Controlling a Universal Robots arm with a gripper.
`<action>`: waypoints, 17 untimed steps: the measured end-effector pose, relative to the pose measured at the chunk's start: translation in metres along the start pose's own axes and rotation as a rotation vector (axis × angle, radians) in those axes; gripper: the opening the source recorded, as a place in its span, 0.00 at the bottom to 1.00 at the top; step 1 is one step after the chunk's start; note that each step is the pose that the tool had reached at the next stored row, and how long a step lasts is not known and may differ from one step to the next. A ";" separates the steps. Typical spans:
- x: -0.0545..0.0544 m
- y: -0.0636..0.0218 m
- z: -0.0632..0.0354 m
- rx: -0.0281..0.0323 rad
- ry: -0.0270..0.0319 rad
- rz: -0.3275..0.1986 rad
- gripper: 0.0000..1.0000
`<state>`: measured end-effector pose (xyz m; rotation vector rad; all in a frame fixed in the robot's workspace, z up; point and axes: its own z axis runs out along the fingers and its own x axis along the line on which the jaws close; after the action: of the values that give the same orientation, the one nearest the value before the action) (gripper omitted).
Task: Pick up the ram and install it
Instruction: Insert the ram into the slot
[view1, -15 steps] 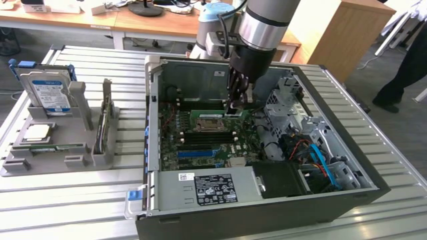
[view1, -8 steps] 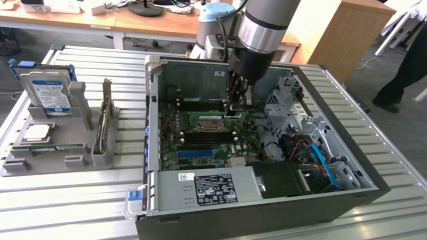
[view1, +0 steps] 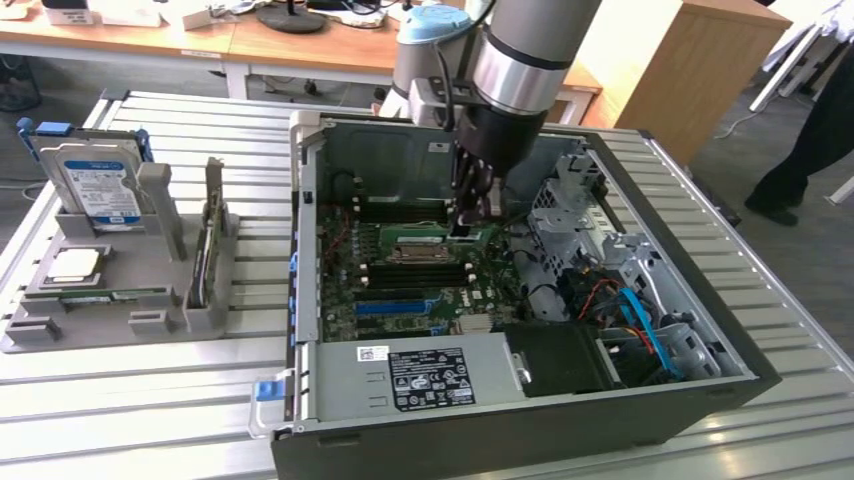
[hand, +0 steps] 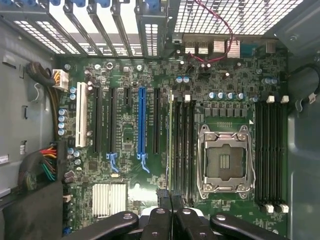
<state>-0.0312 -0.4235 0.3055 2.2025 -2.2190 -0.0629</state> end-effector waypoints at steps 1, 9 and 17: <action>0.000 0.0000 0.0010 -0.0001 0.0001 0.000 0.12; 0.000 -0.0003 0.0085 -0.0001 0.0001 0.000 0.12; 0.000 -0.0006 0.0152 -0.0001 0.0001 0.000 0.12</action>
<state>-0.0312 -0.4235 0.2903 2.2025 -2.2189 -0.0628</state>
